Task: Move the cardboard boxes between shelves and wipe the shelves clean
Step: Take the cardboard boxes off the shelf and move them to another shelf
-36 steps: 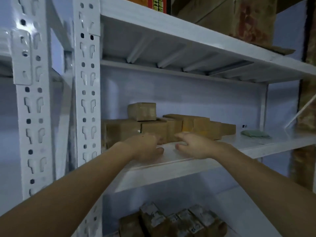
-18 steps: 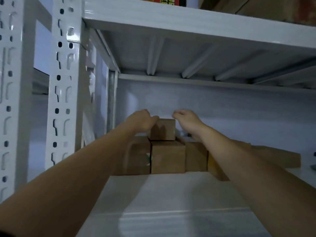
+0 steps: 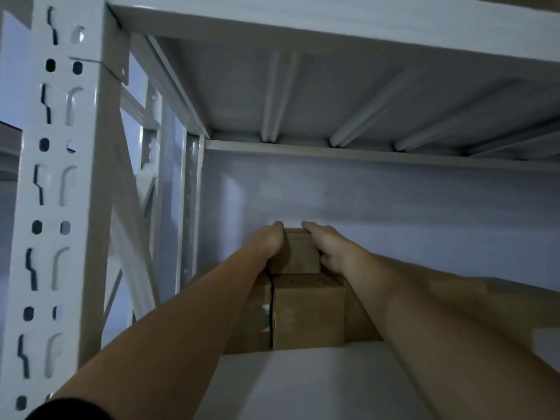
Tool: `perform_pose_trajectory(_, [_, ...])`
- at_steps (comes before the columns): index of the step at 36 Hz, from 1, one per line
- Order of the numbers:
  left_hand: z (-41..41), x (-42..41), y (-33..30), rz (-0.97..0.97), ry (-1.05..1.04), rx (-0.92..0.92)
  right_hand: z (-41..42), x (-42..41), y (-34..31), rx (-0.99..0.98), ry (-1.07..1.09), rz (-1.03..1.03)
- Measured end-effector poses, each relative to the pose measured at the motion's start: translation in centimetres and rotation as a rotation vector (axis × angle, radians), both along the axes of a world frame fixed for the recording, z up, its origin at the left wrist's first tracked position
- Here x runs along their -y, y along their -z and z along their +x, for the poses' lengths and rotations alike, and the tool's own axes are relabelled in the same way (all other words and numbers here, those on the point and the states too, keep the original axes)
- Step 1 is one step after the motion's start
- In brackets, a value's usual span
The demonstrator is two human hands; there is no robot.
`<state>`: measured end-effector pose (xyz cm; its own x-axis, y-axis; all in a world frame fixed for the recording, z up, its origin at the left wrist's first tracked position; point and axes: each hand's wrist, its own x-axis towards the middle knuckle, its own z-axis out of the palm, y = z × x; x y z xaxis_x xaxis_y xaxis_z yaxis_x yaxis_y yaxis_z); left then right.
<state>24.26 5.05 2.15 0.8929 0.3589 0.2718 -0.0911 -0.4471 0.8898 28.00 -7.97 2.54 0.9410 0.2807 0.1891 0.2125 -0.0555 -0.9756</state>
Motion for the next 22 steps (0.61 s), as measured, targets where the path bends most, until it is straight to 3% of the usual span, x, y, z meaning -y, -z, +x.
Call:
perform_pose_trajectory(11, [-7.2,5.7,1.2,-0.369,-0.020,0.310,-5.3,4.0,1.4,0.113,-0.010,0.218])
perform_pose_trajectory(15, [-12.6,8.8,3.4,-0.314,-0.054,0.368,-8.8,6.7,3.8,0.106,-0.014,0.250])
perform_pose_trajectory(22, [-23.0,13.6,7.7,-0.336,-0.020,0.396,-17.9,11.4,9.4,0.123,-0.206,0.260])
